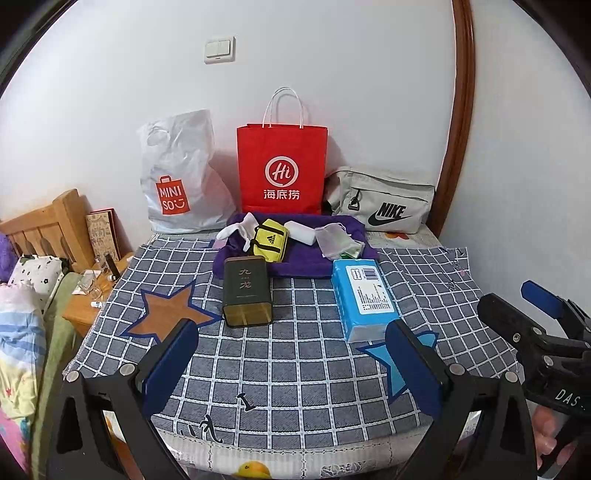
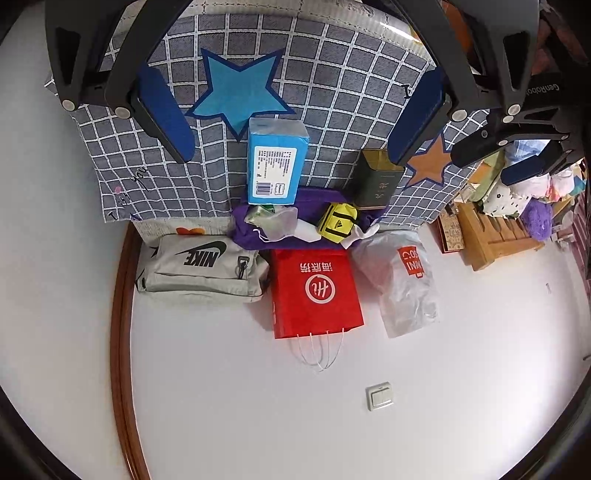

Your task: Organize soft objects

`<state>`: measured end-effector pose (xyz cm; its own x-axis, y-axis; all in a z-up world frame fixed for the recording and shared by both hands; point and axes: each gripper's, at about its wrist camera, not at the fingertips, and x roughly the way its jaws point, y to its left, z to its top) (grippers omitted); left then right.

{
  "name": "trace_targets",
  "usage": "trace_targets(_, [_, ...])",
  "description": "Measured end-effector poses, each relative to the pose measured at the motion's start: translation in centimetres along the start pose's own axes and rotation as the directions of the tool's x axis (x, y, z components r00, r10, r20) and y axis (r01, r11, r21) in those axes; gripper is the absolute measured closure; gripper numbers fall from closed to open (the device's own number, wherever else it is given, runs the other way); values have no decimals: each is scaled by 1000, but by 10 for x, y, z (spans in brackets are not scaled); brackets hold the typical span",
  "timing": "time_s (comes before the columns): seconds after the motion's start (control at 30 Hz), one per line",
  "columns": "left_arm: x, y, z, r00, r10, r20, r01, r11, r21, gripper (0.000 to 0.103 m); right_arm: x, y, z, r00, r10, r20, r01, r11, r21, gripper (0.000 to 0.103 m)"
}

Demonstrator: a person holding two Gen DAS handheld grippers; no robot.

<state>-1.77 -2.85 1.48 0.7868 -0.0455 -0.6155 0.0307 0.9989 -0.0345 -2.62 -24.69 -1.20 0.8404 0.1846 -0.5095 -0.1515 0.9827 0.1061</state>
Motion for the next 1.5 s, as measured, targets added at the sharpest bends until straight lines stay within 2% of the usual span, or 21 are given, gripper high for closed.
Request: trace_targets(1.5, [-2,2,-1,1000,13,-9,-13,1000,-14,1,-6,3,-1,1000,3,5,-3,1000,0,0])
